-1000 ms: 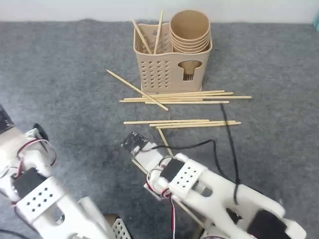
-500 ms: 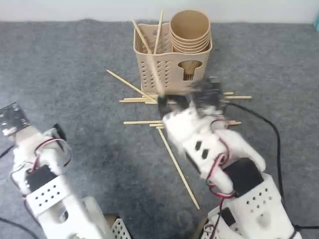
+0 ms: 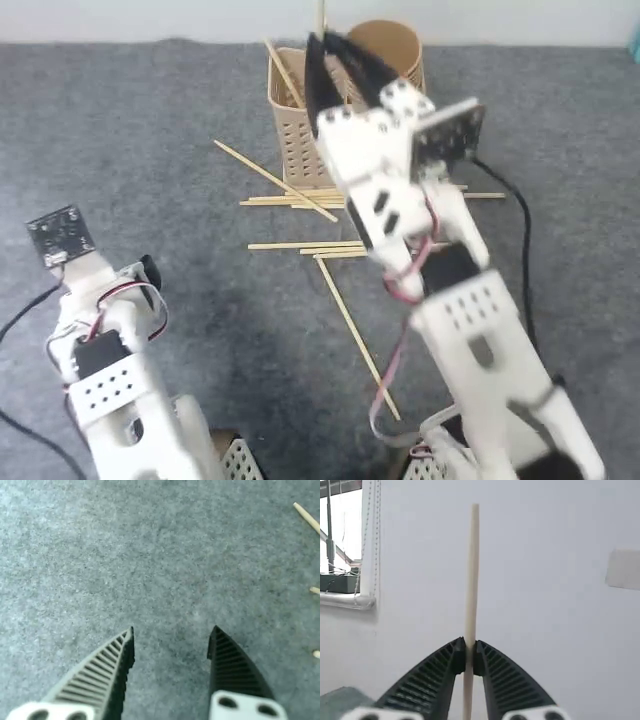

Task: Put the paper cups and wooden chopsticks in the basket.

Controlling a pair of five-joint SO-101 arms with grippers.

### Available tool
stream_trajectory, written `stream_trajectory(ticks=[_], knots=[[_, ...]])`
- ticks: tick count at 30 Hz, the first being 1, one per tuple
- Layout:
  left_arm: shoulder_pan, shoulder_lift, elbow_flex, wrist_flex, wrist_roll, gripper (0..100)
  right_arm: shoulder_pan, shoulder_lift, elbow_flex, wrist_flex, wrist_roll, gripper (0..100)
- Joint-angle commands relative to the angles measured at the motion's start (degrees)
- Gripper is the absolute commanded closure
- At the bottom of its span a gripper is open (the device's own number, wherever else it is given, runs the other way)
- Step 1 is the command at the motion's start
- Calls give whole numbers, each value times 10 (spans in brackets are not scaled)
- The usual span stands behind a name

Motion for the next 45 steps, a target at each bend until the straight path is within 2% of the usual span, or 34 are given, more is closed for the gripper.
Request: stream_trajectory(ticks=[1, 8, 12, 17, 21, 24, 30, 36, 39, 45], knots=[[11, -12, 6, -13, 4, 775, 16, 105, -118, -44, 8, 991], [13, -12, 7, -13, -17, 775, 45, 325, -338, -44, -4, 991], [14, -12, 7, -13, -18, 773, 68, 425, -406, -30, -4, 985], [61, -12, 10, 1, -18, 771, 71, 452, -450, 73, -18, 850], [131, -10, -10, 70, -13, 771, 86, 415, -458, 148, -109, 831], [186, -8, -30, 93, 14, 772, 93, 346, -458, 275, -171, 850], [326, -7, -61, 105, 77, 772, 95, 186, -458, 563, -182, 853], [488, 2, -89, 105, 144, 772, 104, 83, -458, 744, -183, 853], [531, 70, -123, 94, 171, 772, 120, 59, -458, 800, -183, 853], [542, 312, -252, 94, 229, 772, 143, 44, -457, 903, -182, 854]])
